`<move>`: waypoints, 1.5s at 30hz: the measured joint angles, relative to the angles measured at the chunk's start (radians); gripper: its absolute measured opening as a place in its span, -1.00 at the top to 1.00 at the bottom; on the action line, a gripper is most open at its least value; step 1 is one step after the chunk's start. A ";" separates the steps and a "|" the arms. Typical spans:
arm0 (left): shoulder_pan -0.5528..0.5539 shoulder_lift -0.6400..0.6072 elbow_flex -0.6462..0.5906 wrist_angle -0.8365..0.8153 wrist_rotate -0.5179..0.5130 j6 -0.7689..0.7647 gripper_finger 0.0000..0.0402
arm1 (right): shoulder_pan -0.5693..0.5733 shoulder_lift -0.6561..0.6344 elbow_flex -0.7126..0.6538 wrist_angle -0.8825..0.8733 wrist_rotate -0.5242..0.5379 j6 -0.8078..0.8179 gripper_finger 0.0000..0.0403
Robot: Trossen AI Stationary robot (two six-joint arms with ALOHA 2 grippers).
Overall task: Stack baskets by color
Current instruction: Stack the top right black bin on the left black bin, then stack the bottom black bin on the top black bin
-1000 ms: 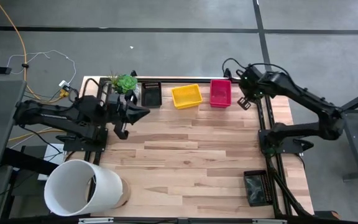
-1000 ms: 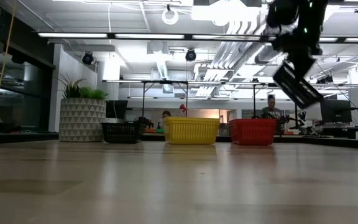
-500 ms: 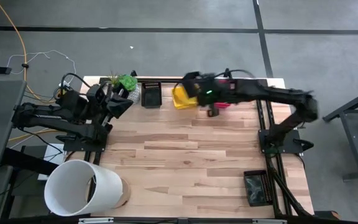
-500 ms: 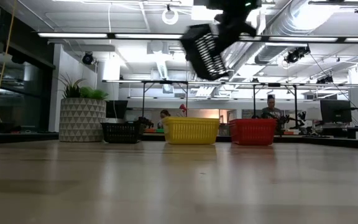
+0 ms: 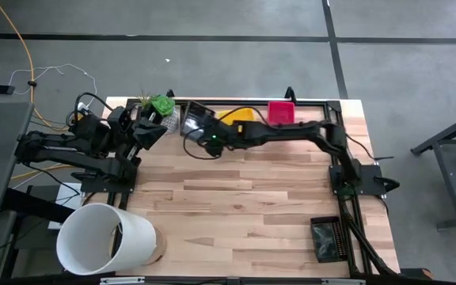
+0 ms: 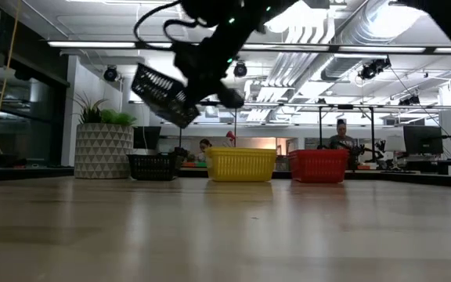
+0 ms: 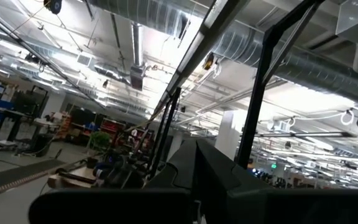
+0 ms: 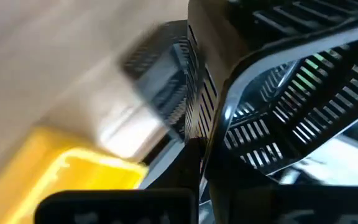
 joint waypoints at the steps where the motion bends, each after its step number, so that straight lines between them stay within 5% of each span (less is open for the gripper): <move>1: 0.000 0.000 0.000 0.000 0.000 0.000 1.00 | -0.003 0.024 0.016 0.029 0.004 -0.026 1.00; 17: 0.000 0.001 0.000 -0.005 -0.049 -0.062 1.00 | -0.111 0.262 0.144 0.153 0.017 -0.297 1.00; 30: 0.000 0.006 0.000 -0.007 -0.057 -0.061 1.00 | -0.138 0.262 0.145 0.226 -0.144 -0.205 0.91; 45: 0.000 0.008 0.001 -0.036 -0.082 -0.061 1.00 | -0.170 0.262 0.145 0.258 -0.100 -0.145 0.36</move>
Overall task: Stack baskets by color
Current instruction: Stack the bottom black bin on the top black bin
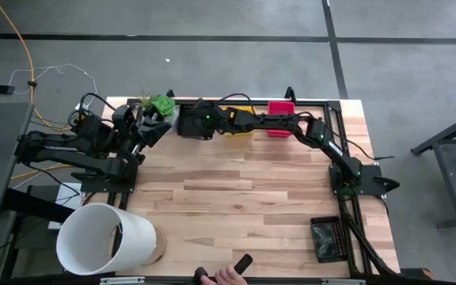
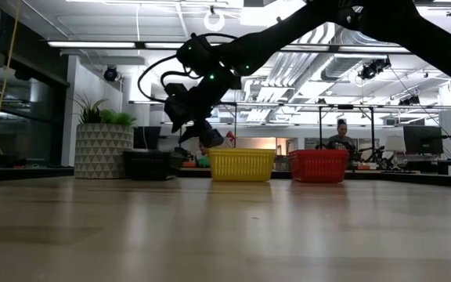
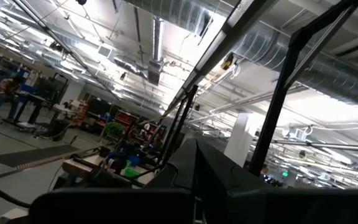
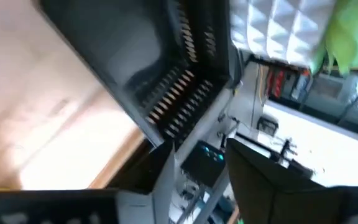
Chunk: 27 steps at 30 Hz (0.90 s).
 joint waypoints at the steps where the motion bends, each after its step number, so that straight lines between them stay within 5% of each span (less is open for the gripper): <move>1: 0.000 0.000 0.000 0.000 0.000 0.000 1.00 | -0.001 0.000 0.000 0.011 0.012 -0.001 0.31; 12: 0.000 0.000 0.000 0.000 0.003 0.000 1.00 | 0.008 -0.044 0.000 0.016 0.135 0.026 0.08; 19: 0.000 0.000 0.000 -0.002 0.003 0.044 1.00 | -0.003 -0.172 -0.001 -0.251 0.146 0.341 0.08; 23: 0.000 0.000 0.000 -0.008 0.003 0.069 1.00 | -0.034 -0.271 -0.001 -0.484 0.048 0.603 0.08; 27: 0.000 0.000 0.000 -0.023 0.002 0.088 1.00 | -0.084 -0.369 -0.001 -0.759 -0.180 0.916 0.08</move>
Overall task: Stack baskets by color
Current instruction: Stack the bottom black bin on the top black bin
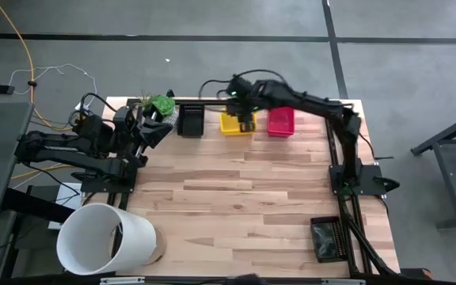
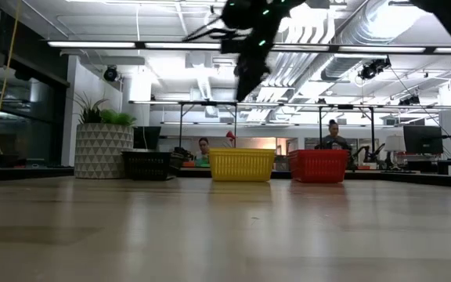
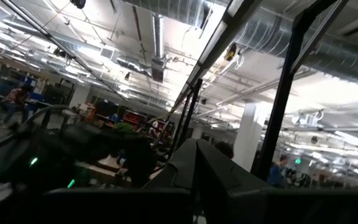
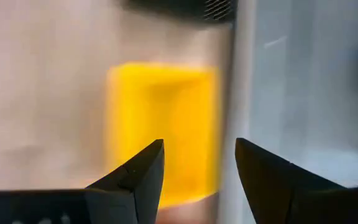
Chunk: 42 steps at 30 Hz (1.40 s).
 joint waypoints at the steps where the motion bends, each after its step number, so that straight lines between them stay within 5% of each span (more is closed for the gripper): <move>1: 0.000 0.000 0.000 -0.006 0.000 0.012 1.00 | -0.014 -0.020 0.000 -0.074 -0.072 0.072 0.08; 6: 0.000 0.000 0.000 -0.068 0.001 0.037 1.00 | -0.074 -0.084 0.000 -0.424 -0.398 0.288 0.08; 10: 0.000 0.000 0.000 -0.139 0.001 0.037 1.00 | -0.074 -0.111 0.000 -0.602 -0.521 0.274 0.08; 16: 0.000 0.000 0.000 -0.240 0.001 0.037 1.00 | -0.023 -0.202 -0.082 -0.528 -0.676 0.257 0.08; 27: 0.000 0.000 0.000 -0.351 -0.023 0.043 1.00 | 0.140 -0.611 -0.794 0.134 -0.756 0.641 0.08; 35: 0.000 0.021 0.000 -0.374 -0.026 0.071 1.00 | 0.295 -0.894 -1.236 0.948 -0.478 1.010 0.08; 42: -0.047 0.110 0.000 -0.297 -0.015 0.037 1.00 | 0.348 -0.961 -1.338 1.328 -0.289 0.955 0.08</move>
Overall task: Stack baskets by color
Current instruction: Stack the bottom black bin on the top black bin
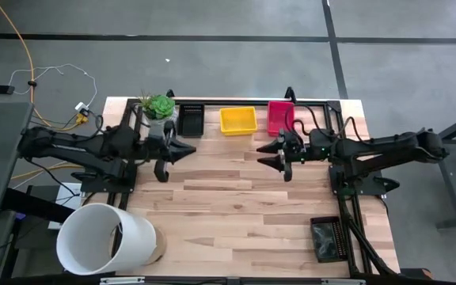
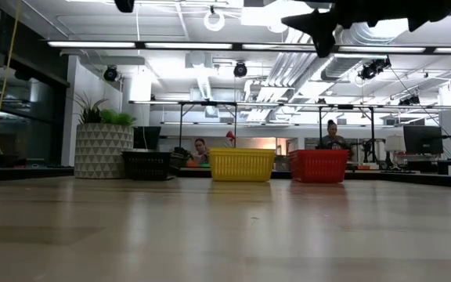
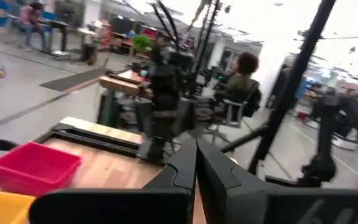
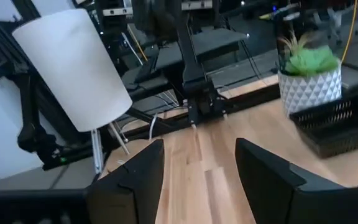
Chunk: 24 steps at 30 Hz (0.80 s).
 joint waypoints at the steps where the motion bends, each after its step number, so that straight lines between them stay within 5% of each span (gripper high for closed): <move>1: -0.015 0.015 0.000 0.013 -0.003 0.000 1.00 | 0.001 0.001 0.005 0.000 0.000 -0.022 0.08; 10: -0.077 0.125 0.000 0.122 -0.034 0.018 1.00 | 0.000 0.005 0.028 0.003 -0.002 -0.039 0.08; 24: -0.081 0.125 0.000 0.127 -0.037 0.015 1.00 | 0.000 0.006 0.028 0.017 -0.003 0.015 0.08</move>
